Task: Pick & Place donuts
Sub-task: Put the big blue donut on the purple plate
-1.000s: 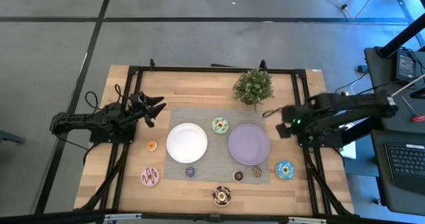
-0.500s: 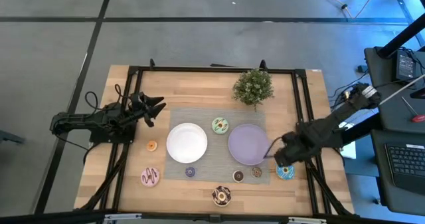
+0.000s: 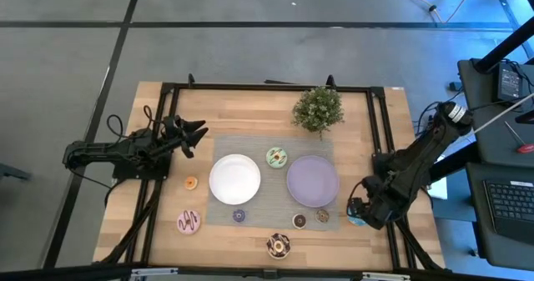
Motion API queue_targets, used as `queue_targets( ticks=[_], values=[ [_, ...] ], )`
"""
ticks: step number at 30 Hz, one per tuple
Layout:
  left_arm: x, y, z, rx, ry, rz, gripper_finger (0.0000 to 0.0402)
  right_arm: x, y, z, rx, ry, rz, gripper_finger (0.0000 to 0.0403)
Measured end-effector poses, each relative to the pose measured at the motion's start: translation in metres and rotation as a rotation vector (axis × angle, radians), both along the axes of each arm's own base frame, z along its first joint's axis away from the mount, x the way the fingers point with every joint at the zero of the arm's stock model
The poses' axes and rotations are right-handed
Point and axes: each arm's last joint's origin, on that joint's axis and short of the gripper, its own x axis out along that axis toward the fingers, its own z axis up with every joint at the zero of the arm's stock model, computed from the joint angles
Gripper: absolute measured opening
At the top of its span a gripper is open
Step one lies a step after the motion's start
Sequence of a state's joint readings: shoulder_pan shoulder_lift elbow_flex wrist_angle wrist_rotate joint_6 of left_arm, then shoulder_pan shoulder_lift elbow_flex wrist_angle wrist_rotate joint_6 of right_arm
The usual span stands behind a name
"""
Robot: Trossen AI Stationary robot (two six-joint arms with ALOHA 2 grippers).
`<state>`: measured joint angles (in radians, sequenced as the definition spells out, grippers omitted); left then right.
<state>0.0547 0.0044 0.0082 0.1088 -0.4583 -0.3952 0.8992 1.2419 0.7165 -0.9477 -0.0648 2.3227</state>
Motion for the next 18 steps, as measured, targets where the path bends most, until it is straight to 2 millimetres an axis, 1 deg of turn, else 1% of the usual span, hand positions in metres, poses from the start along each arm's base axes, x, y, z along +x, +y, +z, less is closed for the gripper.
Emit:
queue_targets(
  ticks=[3,6,11,18],
  values=[
    [0.000,0.000,0.000,-0.012,-0.007,-0.002,0.0187,-0.003,-0.003,-0.007,-0.012,0.015,0.001,0.0322],
    [0.000,0.000,0.000,-0.012,-0.007,-0.006,0.0187,-0.002,0.000,-0.012,0.033,-0.004,0.008,0.0322],
    [0.000,0.000,0.000,-0.012,-0.007,-0.006,0.0188,-0.006,0.001,-0.023,0.067,-0.009,0.021,0.0322],
    [0.000,0.000,0.000,-0.011,-0.007,-0.007,0.0191,-0.011,-0.006,-0.037,0.041,0.011,0.020,0.0322]
  ],
)
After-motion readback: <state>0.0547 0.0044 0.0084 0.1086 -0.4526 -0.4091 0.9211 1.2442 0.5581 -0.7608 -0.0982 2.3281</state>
